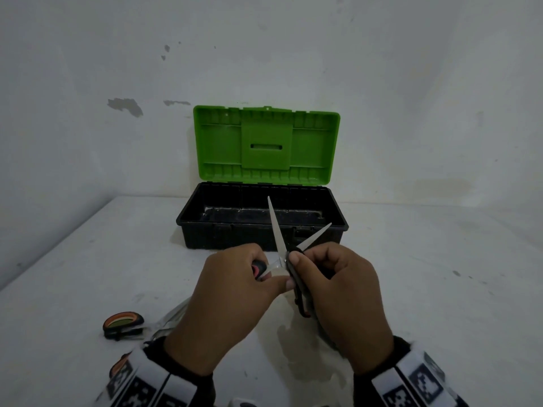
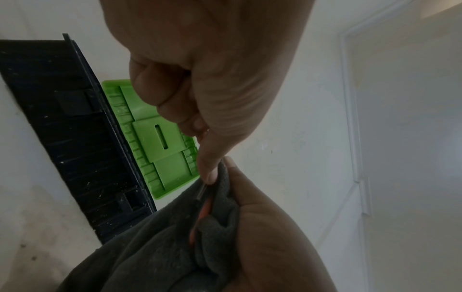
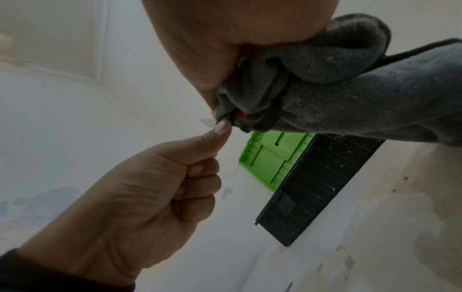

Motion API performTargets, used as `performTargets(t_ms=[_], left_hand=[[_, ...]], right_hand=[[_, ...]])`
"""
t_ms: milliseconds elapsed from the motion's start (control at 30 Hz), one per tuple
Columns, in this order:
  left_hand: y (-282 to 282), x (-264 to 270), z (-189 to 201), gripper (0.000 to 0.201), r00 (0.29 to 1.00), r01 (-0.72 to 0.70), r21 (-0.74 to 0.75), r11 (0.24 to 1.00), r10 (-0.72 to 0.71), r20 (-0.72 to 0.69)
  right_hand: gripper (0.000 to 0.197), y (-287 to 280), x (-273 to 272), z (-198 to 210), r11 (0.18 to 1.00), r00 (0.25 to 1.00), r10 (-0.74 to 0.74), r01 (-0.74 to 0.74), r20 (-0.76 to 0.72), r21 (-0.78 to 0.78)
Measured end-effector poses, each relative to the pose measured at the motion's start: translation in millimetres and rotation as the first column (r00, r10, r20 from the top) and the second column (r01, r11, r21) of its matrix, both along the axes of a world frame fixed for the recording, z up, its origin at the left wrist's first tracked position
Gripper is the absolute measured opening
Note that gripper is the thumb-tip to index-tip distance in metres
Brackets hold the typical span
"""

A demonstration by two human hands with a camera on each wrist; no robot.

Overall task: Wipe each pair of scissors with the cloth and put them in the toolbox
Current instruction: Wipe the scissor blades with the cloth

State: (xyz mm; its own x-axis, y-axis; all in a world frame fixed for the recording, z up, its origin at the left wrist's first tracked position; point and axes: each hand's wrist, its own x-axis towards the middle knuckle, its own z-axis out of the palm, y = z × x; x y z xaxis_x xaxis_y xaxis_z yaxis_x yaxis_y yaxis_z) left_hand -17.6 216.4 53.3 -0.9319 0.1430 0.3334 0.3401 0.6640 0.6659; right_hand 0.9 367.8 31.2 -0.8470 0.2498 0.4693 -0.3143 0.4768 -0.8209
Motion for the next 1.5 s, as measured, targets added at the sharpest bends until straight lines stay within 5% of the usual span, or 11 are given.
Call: performTargets(t_ms=[300, 467, 600, 800, 933, 1100, 1233, 1500], left_hand=[[-1.9, 5.0, -3.1, 0.037, 0.999, 0.036, 0.034, 0.999, -0.035, -0.027], [-6.7, 0.9, -4.8, 0.036, 0.998, 0.062, 0.095, 0.994, -0.060, -0.031], [-5.7, 1.9, -4.4, 0.036, 0.996, 0.088, 0.108, 0.990, -0.085, -0.039], [-8.6, -3.8, -9.2, 0.035, 0.994, 0.102, 0.128, 0.987, -0.098, -0.038], [-9.8, -6.5, -8.9, 0.037, 0.993, 0.118, 0.165, 0.979, -0.111, -0.049], [-12.6, -11.3, -3.3, 0.036, 0.985, 0.167, 0.216, 0.962, -0.151, -0.087], [-10.3, -15.6, -3.5, 0.039, 0.981, 0.172, 0.223, 0.960, -0.147, -0.124], [-9.4, -21.1, -3.3, 0.041, 0.977, 0.183, 0.207, 0.961, -0.155, -0.146]], right_hand=[[0.023, 6.5, 0.6, 15.1, 0.997, 0.998, -0.057, 0.058, 0.022, -0.051], [0.019, 3.8, 5.9, 17.6, 0.998, 0.997, 0.043, -0.040, 0.061, -0.037], [0.023, 8.9, 0.8, 17.1, 0.996, 0.996, -0.084, 0.084, -0.007, -0.026], [0.022, 1.7, 3.0, 12.4, 1.000, 0.999, -0.023, 0.024, 0.029, -0.012], [0.026, 9.3, -3.2, 16.9, 0.987, 0.993, -0.116, 0.114, -0.004, -0.116], [0.027, 2.4, -1.1, 22.4, 0.995, 1.000, -0.020, 0.020, 0.000, -0.098], [0.030, 13.1, -13.0, 23.9, 0.983, 0.985, -0.165, 0.160, -0.044, -0.088], [0.031, 17.5, -19.8, 23.2, 0.983, 0.986, -0.163, 0.158, -0.044, -0.096]])
